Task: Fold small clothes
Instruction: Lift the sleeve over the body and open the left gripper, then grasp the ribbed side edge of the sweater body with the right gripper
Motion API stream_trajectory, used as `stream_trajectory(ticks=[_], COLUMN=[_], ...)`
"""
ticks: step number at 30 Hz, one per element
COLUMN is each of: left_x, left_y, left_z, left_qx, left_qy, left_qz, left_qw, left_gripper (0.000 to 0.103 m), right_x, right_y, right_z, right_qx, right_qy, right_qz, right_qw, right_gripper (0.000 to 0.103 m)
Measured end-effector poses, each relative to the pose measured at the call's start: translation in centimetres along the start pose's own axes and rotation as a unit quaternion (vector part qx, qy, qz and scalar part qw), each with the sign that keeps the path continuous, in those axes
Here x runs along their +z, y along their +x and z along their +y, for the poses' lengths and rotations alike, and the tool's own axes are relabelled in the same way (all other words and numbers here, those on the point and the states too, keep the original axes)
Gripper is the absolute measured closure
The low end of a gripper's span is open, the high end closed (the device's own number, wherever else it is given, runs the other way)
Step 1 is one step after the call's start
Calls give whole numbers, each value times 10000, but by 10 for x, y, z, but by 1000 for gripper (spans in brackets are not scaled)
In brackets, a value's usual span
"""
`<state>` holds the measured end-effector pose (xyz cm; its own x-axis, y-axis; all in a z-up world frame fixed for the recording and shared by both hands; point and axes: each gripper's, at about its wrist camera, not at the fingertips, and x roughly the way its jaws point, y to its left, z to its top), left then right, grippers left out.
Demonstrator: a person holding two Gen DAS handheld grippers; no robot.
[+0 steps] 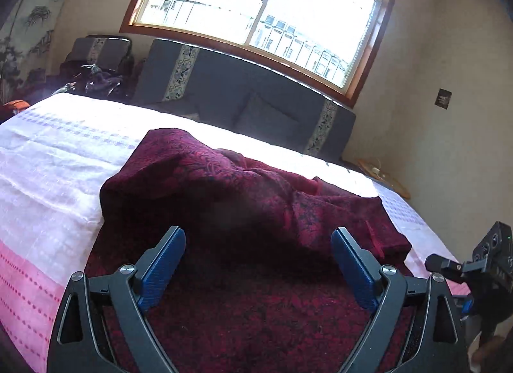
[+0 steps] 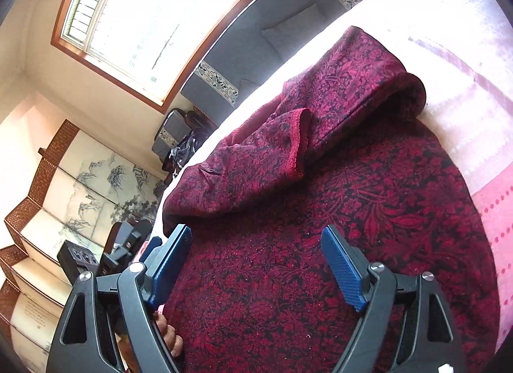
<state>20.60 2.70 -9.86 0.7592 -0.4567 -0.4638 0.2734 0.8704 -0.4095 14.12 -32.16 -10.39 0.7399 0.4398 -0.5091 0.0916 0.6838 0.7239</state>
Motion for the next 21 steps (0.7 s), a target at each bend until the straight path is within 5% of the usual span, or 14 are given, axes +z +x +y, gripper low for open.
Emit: stream_trajectory(ticks=[2, 9, 15, 17, 19, 21], left_x=[-4, -9, -3, 0, 2, 2], left_y=[-2, 7, 13, 15, 16, 16], left_z=[15, 23, 24, 25, 27, 28], left_qx=[-257, -192, -182, -171, -153, -126], left_qy=[-368, -512, -617, -655, -712, -784], left_qz=[-80, 118, 223, 252, 257, 243], left_qw=[9990, 9984, 9977, 9974, 9970, 9965], left_gripper=[11, 11, 11, 11, 11, 11], right_x=[18, 83, 80, 78, 77, 76], right_y=[-1, 44, 81, 91, 98, 99], right_z=[9, 6, -9, -8, -7, -4], right_qx=[-169, -654, -705, -758, -824, -838], right_qy=[-238, -257, -16, -39, -46, -130], right_qz=[65, 608, 938, 988, 1060, 1016], right_qw=[9996, 9957, 9931, 9922, 9909, 9912], right_gripper=[33, 42, 43, 50, 93, 93])
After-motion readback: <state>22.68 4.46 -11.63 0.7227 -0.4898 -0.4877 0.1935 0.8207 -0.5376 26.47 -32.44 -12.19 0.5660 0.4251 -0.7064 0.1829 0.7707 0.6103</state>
